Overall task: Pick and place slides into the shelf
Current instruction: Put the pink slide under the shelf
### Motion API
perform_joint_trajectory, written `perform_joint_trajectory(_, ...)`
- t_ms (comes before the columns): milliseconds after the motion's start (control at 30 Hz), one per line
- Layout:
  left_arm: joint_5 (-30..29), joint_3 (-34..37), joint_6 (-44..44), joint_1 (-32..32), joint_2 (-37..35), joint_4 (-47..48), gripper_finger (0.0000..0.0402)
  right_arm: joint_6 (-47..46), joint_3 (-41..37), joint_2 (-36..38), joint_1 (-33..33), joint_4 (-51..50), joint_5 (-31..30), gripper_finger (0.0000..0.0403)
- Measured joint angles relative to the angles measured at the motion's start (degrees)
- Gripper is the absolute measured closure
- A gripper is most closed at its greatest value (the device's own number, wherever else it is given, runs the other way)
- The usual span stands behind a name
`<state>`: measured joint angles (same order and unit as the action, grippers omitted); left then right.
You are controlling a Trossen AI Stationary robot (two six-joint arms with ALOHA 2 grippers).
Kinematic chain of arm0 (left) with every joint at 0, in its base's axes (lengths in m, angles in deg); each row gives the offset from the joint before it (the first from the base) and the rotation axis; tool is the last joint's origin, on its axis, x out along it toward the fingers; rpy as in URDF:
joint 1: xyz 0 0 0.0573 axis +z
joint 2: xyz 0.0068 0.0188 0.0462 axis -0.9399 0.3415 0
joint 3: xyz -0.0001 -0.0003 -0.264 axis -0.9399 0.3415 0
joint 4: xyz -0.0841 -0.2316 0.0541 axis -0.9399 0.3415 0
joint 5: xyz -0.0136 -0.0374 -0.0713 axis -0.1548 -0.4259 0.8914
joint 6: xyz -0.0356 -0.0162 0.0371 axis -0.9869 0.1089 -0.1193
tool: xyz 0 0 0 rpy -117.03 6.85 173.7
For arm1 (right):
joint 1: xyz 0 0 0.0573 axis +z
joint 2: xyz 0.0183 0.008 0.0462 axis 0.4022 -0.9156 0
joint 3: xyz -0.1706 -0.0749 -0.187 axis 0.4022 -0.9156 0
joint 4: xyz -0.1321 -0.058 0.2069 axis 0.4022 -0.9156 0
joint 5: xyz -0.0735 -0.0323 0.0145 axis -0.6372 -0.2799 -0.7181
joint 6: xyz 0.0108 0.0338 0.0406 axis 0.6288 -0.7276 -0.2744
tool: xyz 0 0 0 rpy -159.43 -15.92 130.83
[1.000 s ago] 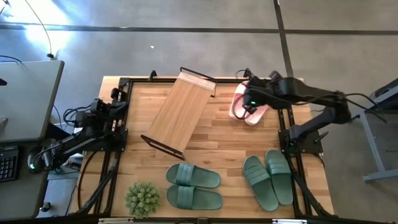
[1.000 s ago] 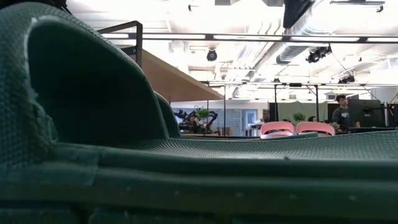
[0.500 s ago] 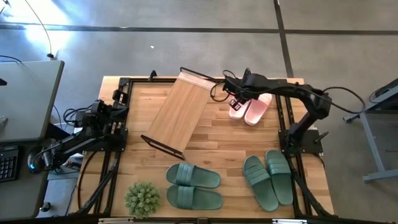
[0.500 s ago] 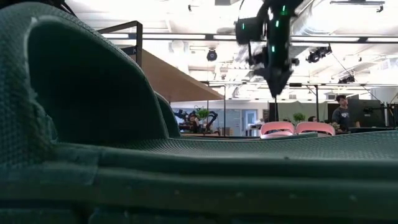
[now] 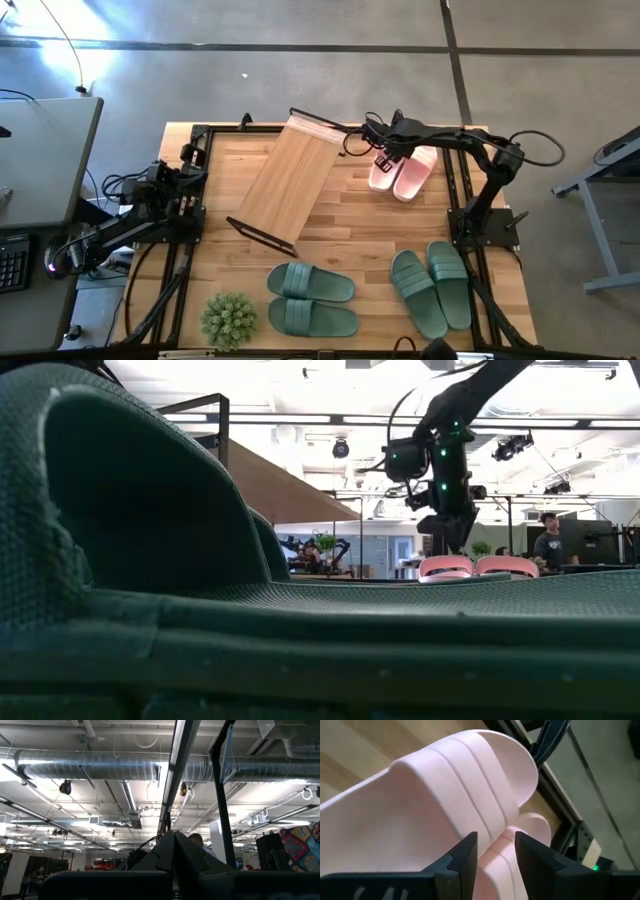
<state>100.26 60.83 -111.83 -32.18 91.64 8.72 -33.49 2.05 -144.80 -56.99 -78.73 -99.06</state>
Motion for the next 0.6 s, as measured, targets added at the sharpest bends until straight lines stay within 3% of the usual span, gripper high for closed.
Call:
perform_joint_trajectory(167, 0.00, 0.00, 0.04, 0.00, 0.00, 0.08, 0.0401, 1.10, 0.00, -0.90, -0.27, 0.48, -2.38, 0.0279)
perform_joint_trajectory(600, -0.02, 0.00, -0.17, 0.01, 0.01, 1.31, 0.0401, 0.59, 0.13, -1.86, 2.09, 1.63, -1.54, 0.0279)
